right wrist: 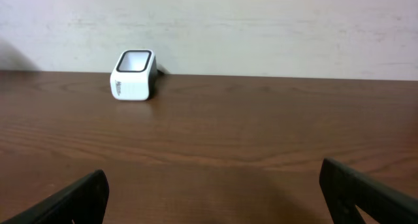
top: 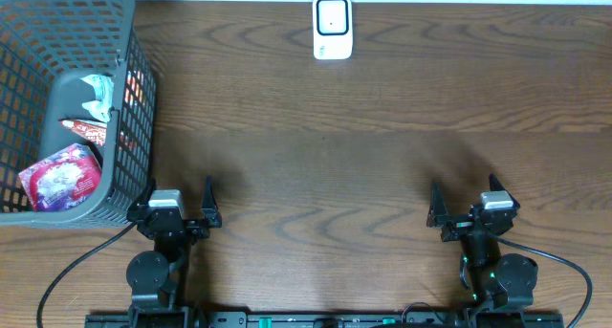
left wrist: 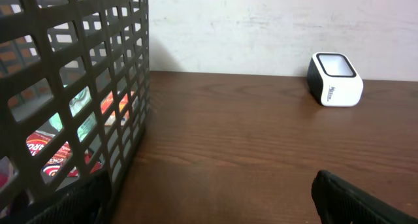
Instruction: Scan the item barcode
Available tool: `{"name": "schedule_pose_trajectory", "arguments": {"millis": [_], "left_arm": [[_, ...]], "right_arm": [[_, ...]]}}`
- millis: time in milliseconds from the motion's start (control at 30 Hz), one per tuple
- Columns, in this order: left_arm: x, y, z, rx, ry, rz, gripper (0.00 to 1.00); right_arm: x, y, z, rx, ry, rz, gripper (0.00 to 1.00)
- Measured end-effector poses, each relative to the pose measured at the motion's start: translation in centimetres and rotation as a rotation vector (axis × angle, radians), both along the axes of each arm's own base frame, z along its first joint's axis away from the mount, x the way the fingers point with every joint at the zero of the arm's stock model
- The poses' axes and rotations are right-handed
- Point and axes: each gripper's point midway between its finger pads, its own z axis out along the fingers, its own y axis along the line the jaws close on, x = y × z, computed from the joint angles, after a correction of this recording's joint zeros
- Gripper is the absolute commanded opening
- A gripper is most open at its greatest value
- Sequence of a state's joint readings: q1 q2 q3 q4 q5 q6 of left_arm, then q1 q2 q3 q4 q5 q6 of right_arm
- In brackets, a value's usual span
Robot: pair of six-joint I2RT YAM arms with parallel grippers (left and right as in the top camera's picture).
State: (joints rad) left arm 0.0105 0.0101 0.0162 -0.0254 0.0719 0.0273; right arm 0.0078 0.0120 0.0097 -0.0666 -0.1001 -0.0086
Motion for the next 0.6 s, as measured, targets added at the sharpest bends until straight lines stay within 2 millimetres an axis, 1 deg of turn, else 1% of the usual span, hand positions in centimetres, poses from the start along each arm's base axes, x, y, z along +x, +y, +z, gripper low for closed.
{"name": "schedule_pose_trajectory", "arguments": {"millis": [600], "left_arm": [[0.0,0.0,-0.01,0.0,0.0,0.0,0.98]], "right_arm": [[0.0,0.0,0.0,0.0,0.0,0.0,0.99]]}}
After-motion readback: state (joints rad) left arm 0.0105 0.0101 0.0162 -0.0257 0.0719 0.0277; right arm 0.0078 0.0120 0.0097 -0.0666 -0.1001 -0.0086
